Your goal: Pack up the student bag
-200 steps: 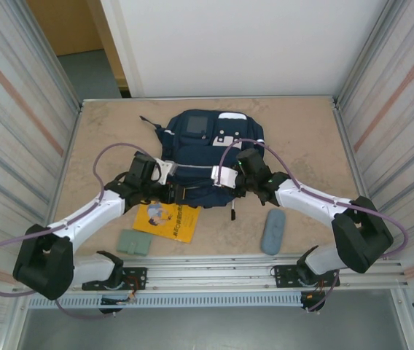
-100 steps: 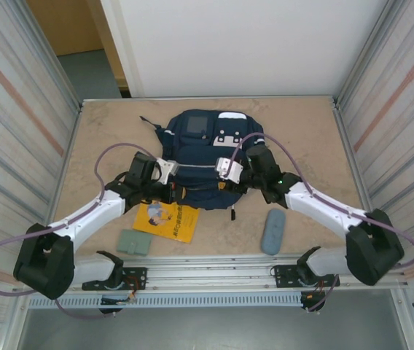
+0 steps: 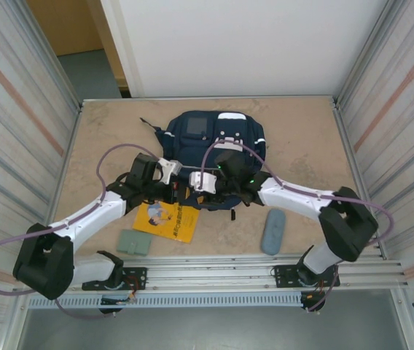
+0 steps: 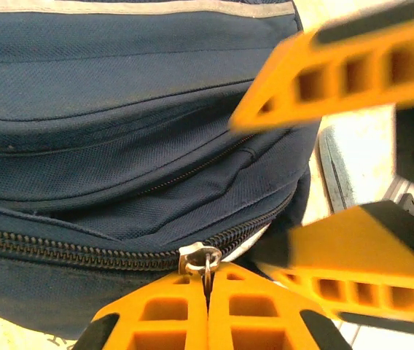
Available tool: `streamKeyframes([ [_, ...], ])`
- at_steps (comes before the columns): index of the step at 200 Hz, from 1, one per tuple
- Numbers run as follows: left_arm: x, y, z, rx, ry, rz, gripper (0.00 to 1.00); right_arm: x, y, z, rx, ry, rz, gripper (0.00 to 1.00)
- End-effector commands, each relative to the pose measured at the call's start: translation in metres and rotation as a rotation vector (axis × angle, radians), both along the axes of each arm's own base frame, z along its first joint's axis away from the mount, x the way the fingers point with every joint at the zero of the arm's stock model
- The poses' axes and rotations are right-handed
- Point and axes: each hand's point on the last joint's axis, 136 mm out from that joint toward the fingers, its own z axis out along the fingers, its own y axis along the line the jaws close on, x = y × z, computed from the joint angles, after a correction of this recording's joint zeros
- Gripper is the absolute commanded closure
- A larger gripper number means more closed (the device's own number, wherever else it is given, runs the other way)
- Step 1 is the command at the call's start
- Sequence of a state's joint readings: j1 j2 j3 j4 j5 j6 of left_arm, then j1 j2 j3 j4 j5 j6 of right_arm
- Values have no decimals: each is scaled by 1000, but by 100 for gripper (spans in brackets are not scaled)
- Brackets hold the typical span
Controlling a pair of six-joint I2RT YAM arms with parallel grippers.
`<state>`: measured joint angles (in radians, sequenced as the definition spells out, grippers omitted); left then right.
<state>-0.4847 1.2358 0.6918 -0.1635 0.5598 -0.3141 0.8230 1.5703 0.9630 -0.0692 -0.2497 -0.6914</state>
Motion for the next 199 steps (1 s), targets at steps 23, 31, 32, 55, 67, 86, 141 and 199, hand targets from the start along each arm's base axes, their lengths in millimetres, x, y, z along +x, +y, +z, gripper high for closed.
streamKeyframes([
  [23, 17, 31, 30, 12, -97, 141, 100, 7, -2, -2, -67, -61, 13, 89],
  [31, 25, 51, 28, 22, -74, 217, 100, -7, -3, 1, -48, -49, 106, 90],
  [32, 26, 53, 28, 21, -71, 227, 100, -9, -4, 1, -47, -49, 116, 91],
  [55, 44, 107, 19, 14, 9, 421, 100, -16, -16, 11, -67, -153, 220, 100],
  [67, 51, 130, 14, 27, 37, 491, 100, -6, -24, 18, -65, -161, 203, 100],
  [86, 57, 137, 12, 31, 70, 511, 100, 10, -36, 16, -103, -203, 195, 100],
  [141, 29, 40, 22, -25, -40, 174, 100, 35, -30, 21, -33, -237, 81, 77],
  [199, 34, 67, -9, 96, -22, 289, 61, 9, -11, 22, -24, -152, 110, 46],
])
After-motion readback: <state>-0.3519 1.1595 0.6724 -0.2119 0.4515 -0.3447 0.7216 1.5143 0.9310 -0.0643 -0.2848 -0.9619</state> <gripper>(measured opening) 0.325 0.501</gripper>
